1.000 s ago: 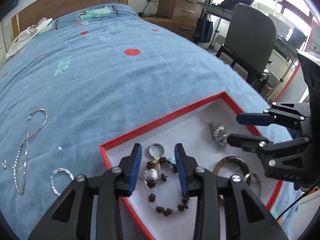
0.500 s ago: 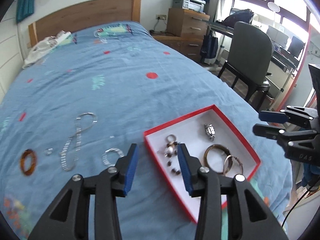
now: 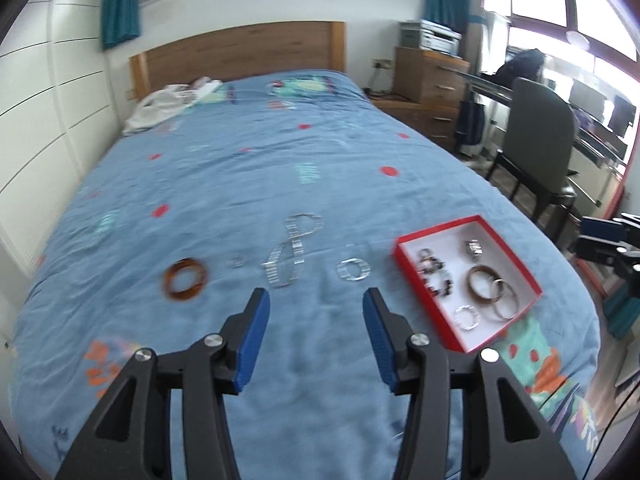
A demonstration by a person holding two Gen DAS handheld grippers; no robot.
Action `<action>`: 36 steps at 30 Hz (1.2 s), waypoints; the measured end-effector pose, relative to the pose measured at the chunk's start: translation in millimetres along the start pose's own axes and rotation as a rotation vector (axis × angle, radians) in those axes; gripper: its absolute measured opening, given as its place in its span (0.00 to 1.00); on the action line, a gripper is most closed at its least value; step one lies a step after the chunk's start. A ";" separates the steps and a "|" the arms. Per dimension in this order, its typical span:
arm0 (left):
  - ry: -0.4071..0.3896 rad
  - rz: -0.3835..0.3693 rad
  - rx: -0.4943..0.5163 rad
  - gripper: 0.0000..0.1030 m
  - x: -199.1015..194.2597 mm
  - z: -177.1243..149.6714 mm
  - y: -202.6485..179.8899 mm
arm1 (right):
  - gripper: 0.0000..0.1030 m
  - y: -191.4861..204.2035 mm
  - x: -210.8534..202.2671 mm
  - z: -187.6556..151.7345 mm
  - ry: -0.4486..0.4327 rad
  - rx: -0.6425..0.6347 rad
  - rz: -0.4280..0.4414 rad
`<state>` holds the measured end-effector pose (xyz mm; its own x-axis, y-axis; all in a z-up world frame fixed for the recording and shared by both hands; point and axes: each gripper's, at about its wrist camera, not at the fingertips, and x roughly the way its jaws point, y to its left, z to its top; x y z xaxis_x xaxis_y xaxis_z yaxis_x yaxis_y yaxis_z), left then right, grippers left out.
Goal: Organize jewelry
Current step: 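Withdraw both tools from the box toward the remaining ring and twisted hoop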
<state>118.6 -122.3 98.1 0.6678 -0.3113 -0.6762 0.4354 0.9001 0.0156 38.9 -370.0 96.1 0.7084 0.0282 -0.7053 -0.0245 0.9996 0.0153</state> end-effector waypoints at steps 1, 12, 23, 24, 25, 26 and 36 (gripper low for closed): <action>-0.003 0.022 -0.006 0.46 -4.8 -3.5 8.9 | 0.41 4.1 -3.1 -0.9 -0.004 0.002 0.002; -0.010 0.158 -0.104 0.46 -52.5 -50.9 126.9 | 0.43 52.0 -17.9 -0.5 -0.017 0.006 0.011; 0.029 0.219 -0.211 0.46 -36.4 -71.5 199.8 | 0.43 90.0 25.6 9.5 0.019 0.001 0.076; 0.034 0.218 -0.218 0.46 -31.4 -72.3 202.3 | 0.43 91.2 32.0 10.5 0.026 0.001 0.081; 0.039 0.215 -0.221 0.46 -26.6 -73.1 203.7 | 0.43 92.5 38.1 11.1 0.033 0.001 0.084; 0.043 0.208 -0.221 0.46 -21.0 -73.6 204.5 | 0.43 92.8 45.2 11.9 0.038 0.003 0.087; 0.126 0.107 -0.196 0.46 63.7 -70.8 184.7 | 0.43 88.9 121.2 17.3 0.110 0.045 0.127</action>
<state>198.9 45.7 5.7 0.6176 -0.1814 -0.7653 0.2323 0.9717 -0.0429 134.8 -277.6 24.2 0.6201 0.1556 -0.7689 -0.0754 0.9874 0.1390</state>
